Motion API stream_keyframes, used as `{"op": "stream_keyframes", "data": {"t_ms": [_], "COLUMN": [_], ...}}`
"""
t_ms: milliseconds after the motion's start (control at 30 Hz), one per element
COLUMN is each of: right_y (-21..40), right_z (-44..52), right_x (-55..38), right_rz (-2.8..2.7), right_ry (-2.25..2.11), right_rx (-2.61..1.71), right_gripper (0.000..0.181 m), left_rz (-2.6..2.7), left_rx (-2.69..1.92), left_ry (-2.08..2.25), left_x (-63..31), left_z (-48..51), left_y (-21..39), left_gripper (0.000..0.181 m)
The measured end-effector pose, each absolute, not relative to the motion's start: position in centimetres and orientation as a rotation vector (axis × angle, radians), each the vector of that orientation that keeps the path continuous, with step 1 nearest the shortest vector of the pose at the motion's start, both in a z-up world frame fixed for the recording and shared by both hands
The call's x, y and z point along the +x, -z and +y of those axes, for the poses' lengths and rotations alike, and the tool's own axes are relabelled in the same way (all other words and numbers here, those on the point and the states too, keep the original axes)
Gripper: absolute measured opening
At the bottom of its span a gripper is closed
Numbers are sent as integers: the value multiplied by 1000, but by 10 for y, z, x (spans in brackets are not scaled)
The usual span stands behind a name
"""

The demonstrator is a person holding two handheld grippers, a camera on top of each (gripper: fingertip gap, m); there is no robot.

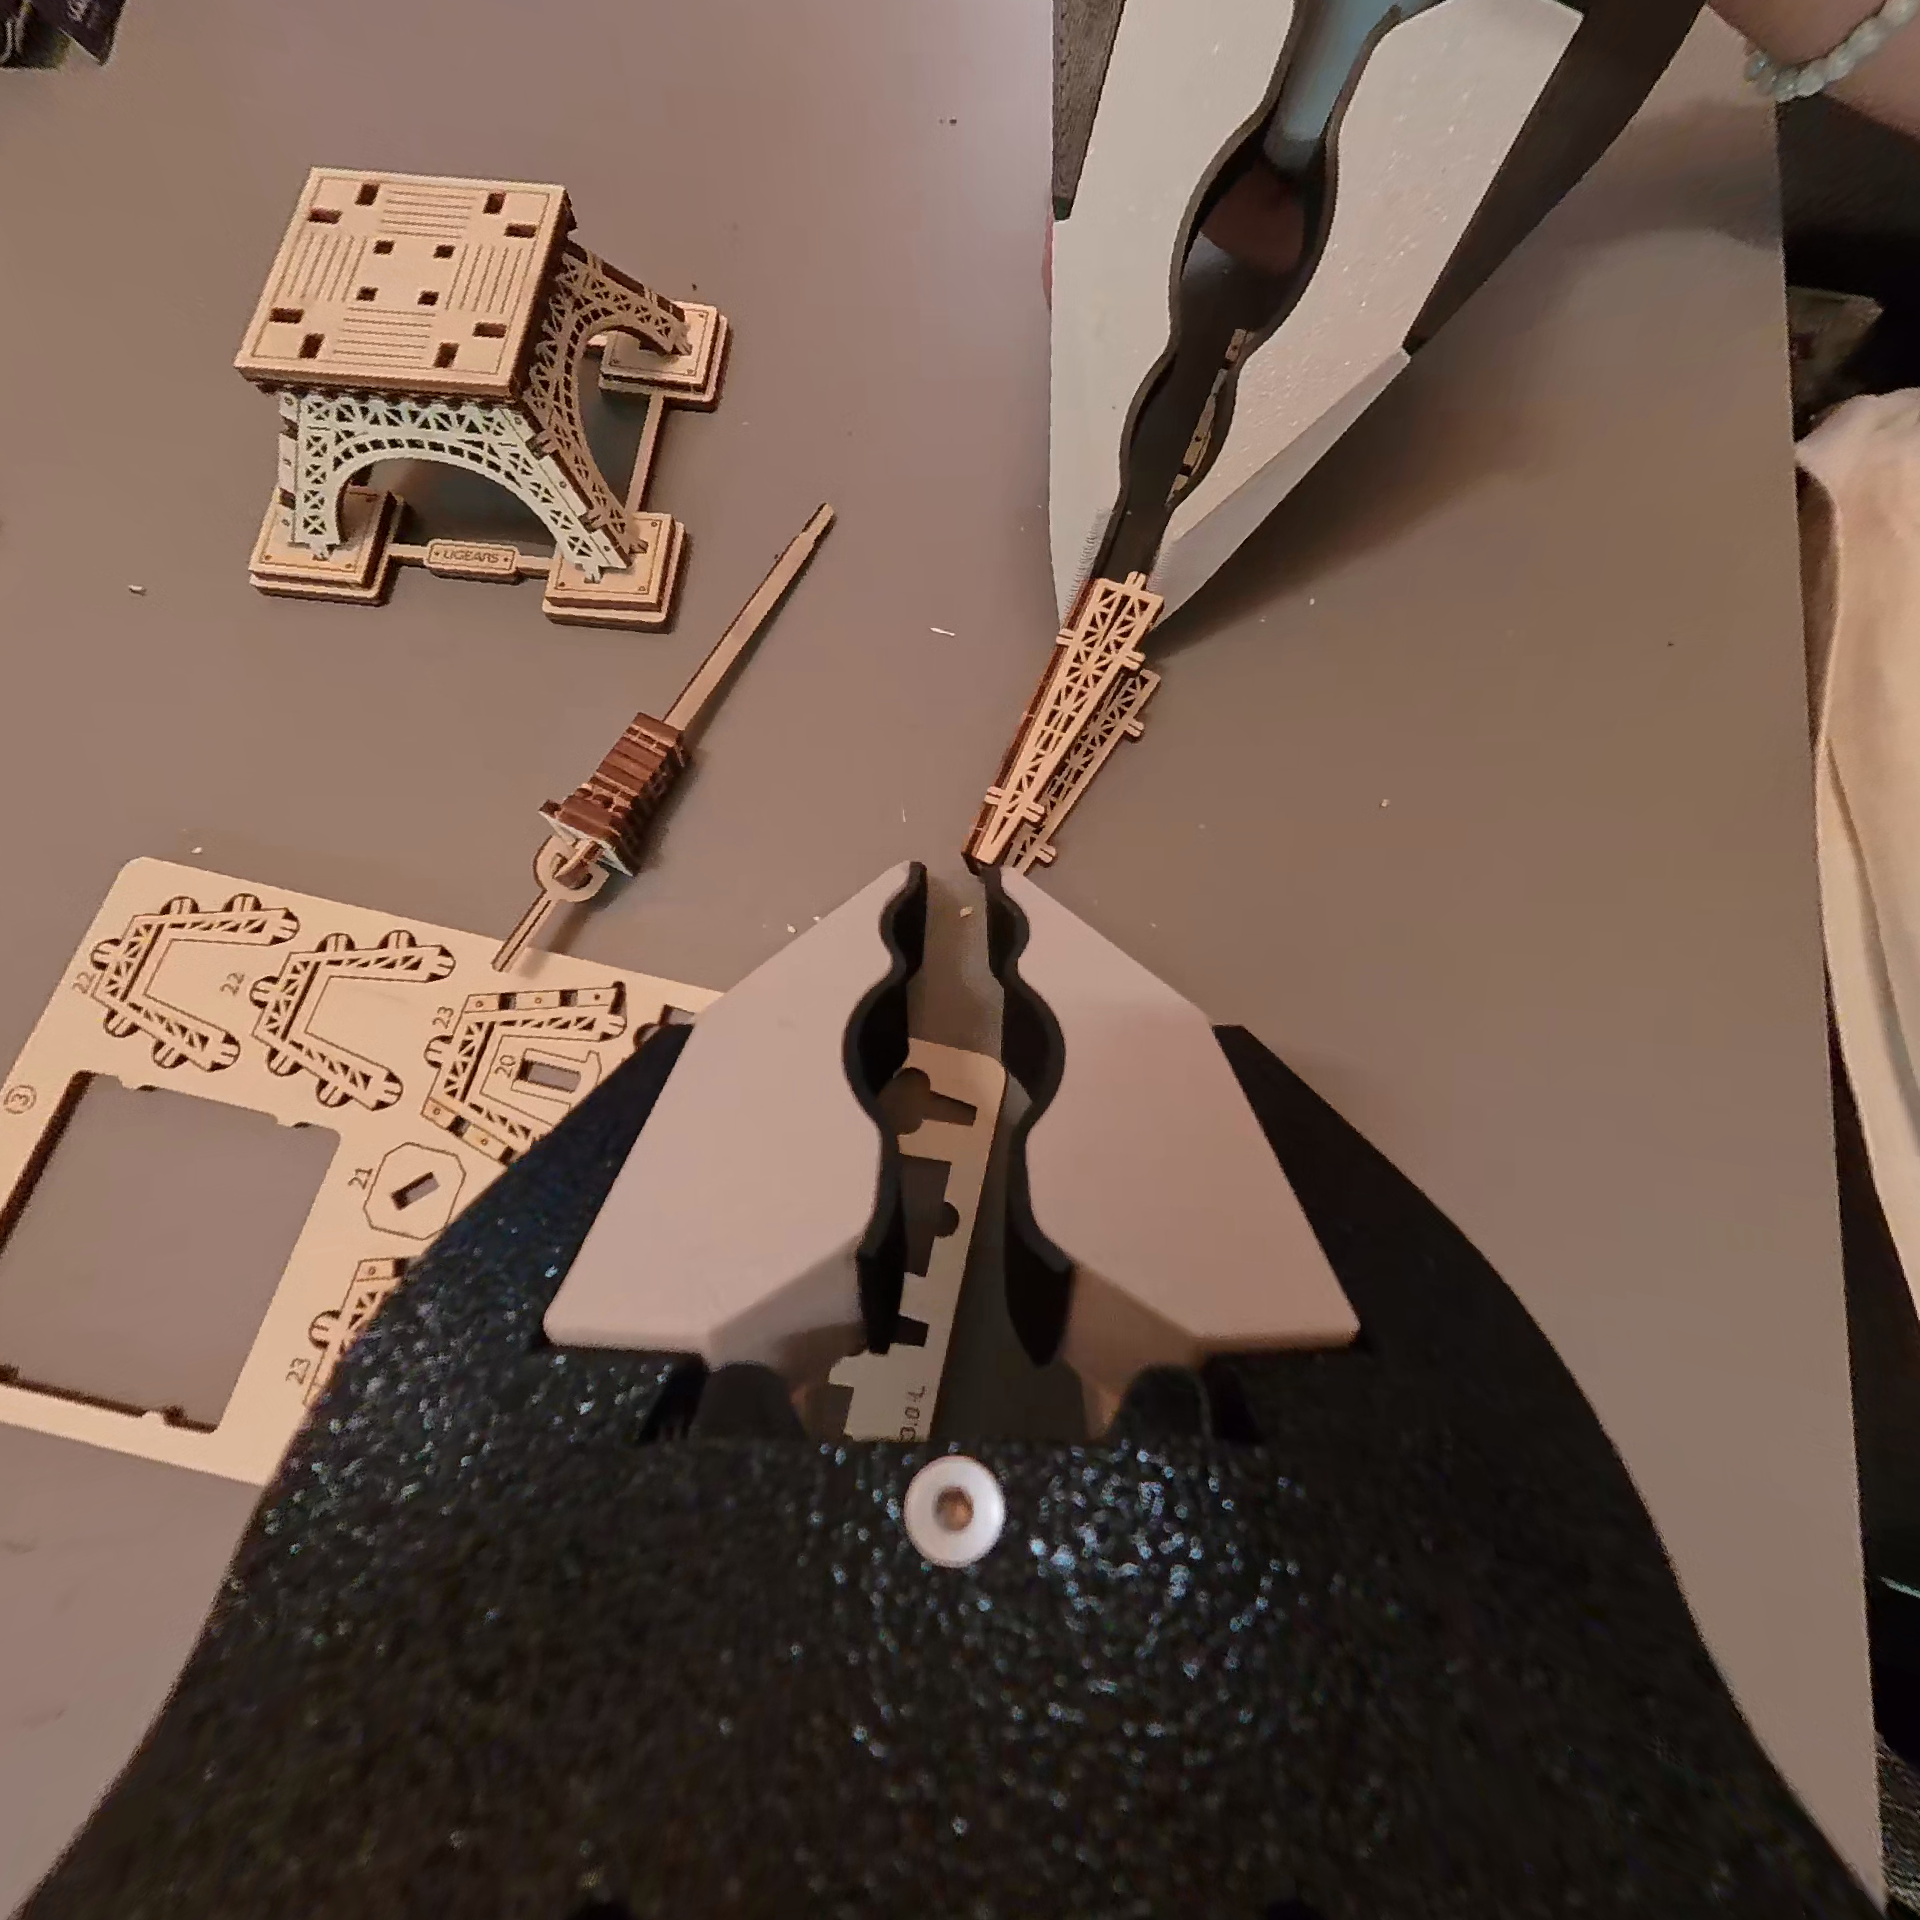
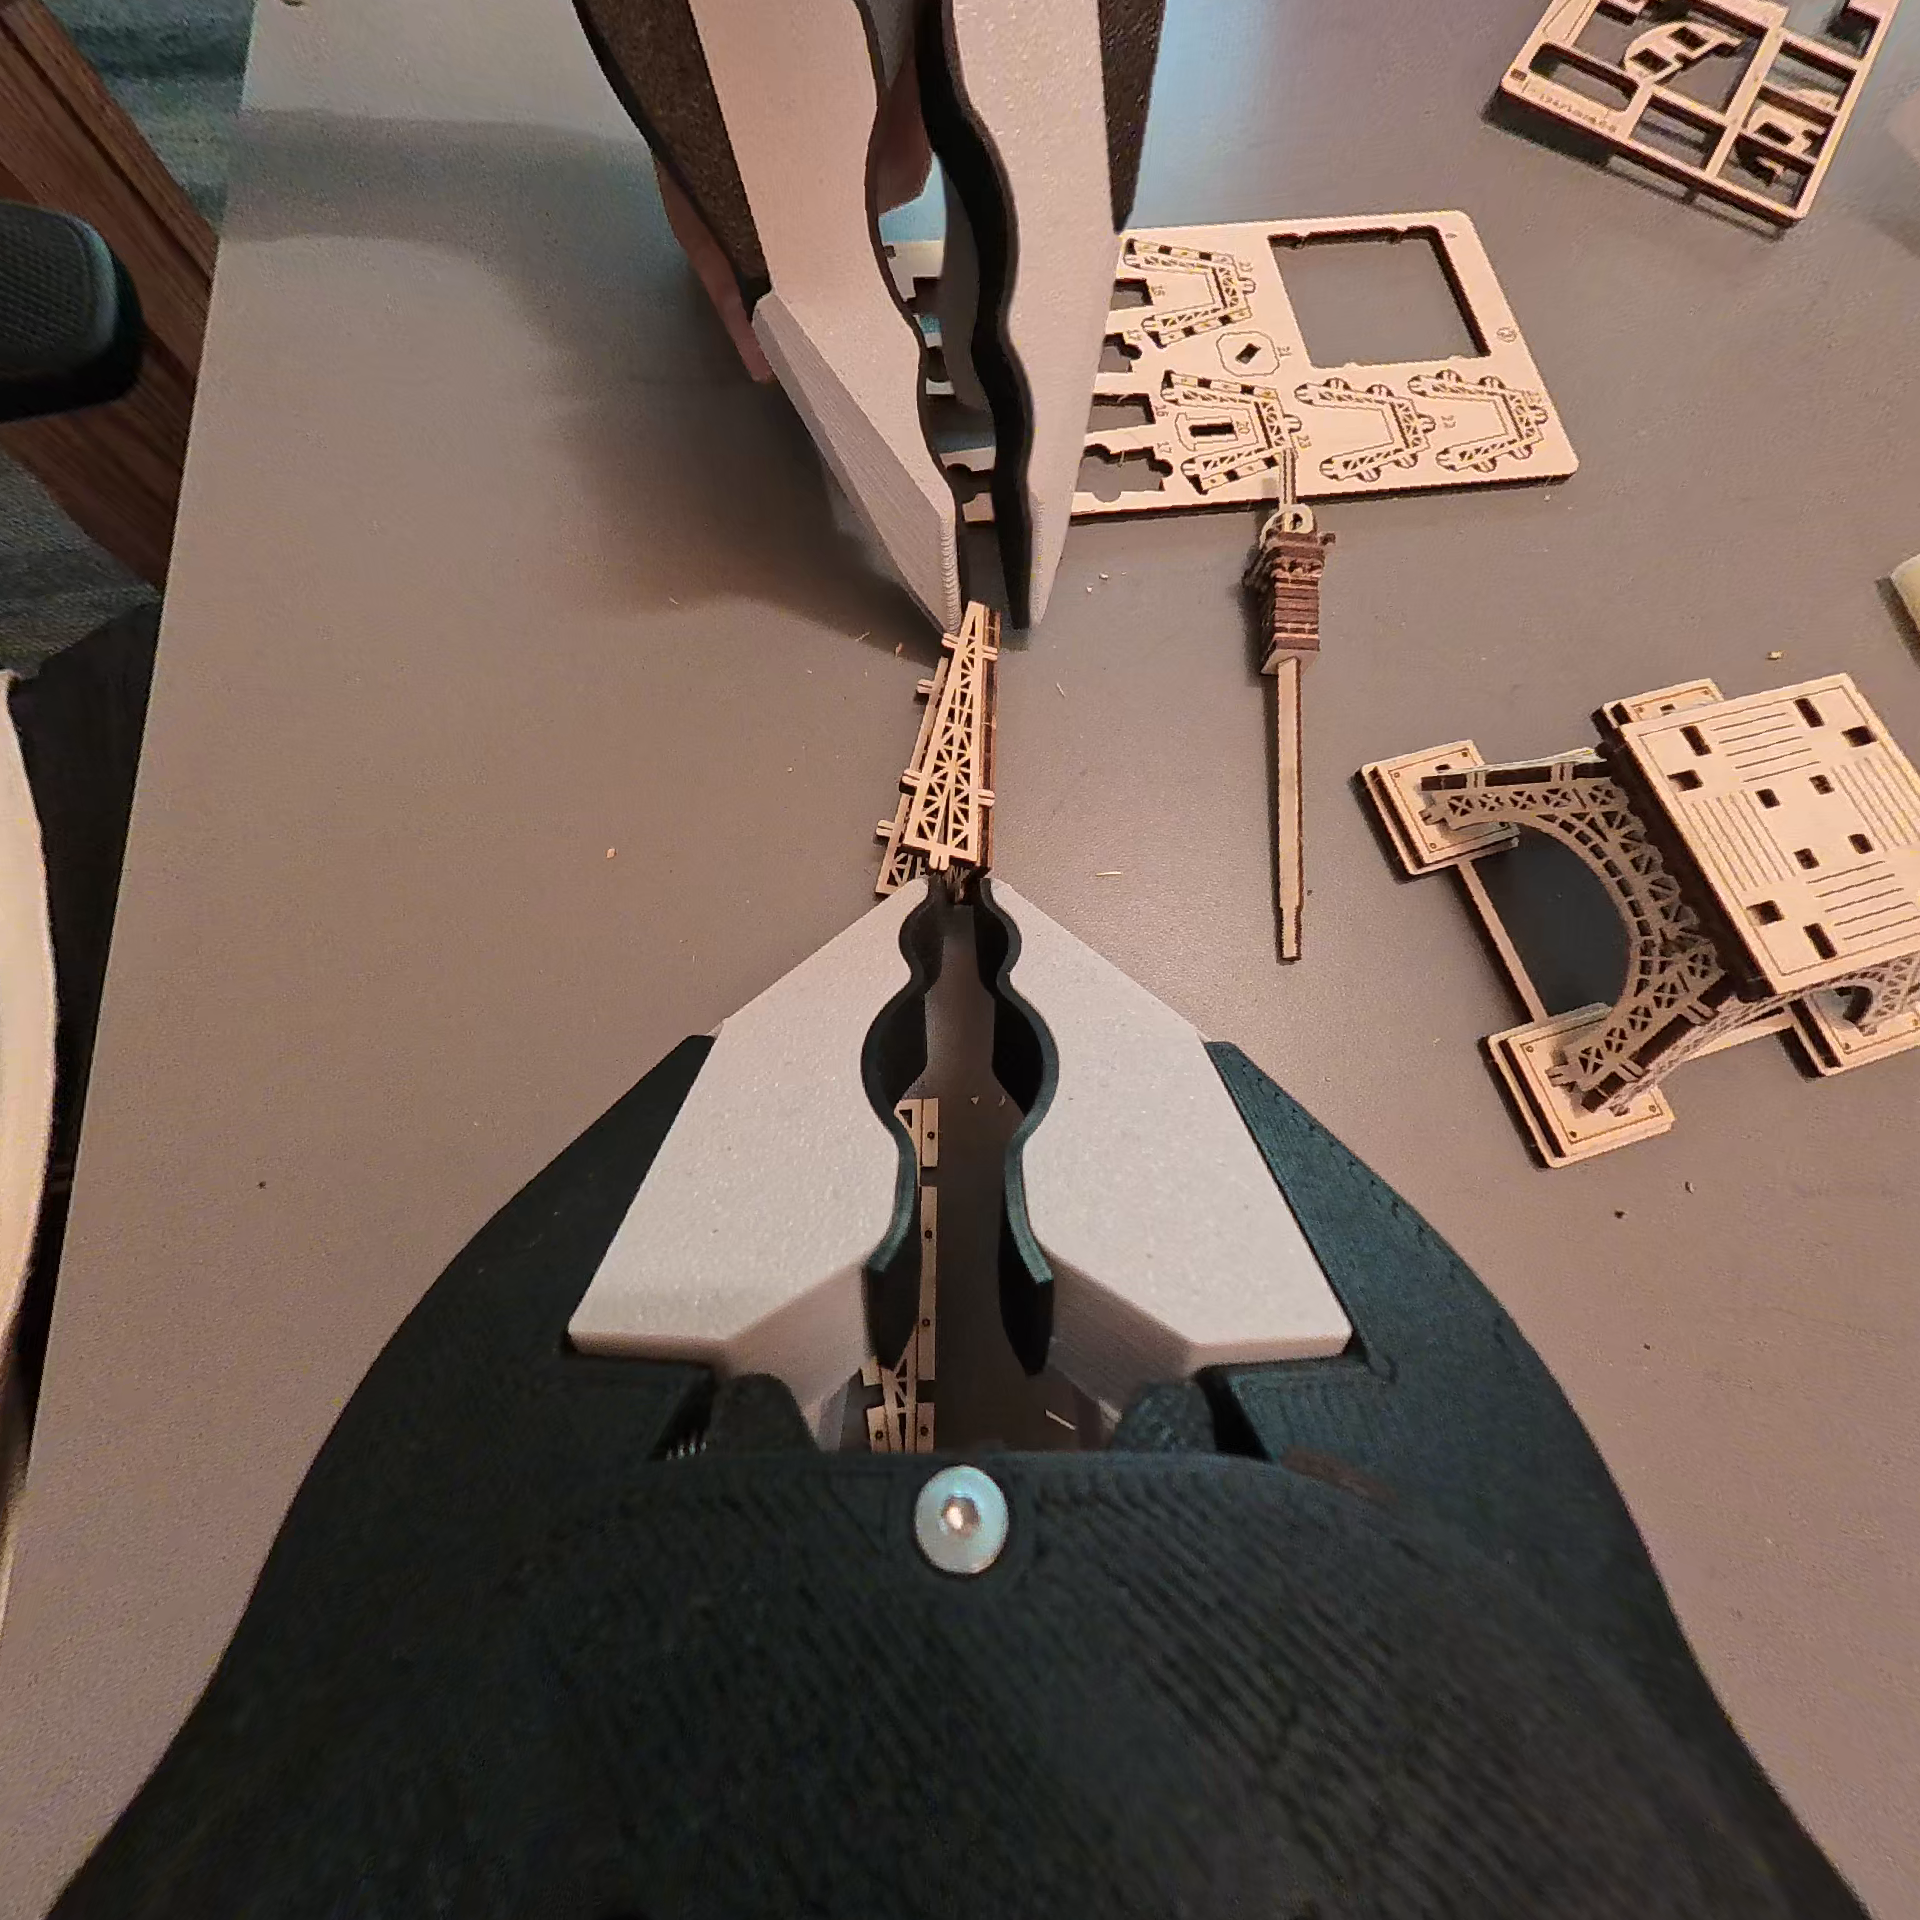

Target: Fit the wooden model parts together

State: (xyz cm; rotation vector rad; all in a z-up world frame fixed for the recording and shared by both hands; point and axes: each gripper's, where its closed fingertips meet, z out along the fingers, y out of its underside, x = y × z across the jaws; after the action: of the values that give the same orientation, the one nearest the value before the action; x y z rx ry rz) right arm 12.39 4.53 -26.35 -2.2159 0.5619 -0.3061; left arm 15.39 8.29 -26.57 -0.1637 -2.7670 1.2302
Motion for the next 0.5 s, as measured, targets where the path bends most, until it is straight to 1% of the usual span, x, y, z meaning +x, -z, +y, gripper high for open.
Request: {"op": "stream_keyframes", "data": {"t_ms": [33, 233, 333, 433, 500], "right_y": [263, 263, 263, 263, 263], "right_z": [45, 45, 46, 46, 46], "right_x": [124, 124, 123, 123, 123], "right_rz": [562, 570, 566, 565, 563], "right_ry": [306, 284, 270, 273, 274], "right_rx": [-2216, -2212, -2211, -2211, -2212], "right_gripper": [4, 3, 2, 2, 1], "left_rz": [-2765, -2744, -2728, -2719, -2719], "left_rx": [-174, -216, -217, -222, -235], "left_ry": [-1229, -1218, -1207, -1200, -1200], "left_x": [153, 149, 148, 147, 146], "left_z": [83, 84, 85, 86, 87], "left_y": [266, 266, 266, 266, 266], "left_gripper": [8, 3, 8, 6, 9]}}
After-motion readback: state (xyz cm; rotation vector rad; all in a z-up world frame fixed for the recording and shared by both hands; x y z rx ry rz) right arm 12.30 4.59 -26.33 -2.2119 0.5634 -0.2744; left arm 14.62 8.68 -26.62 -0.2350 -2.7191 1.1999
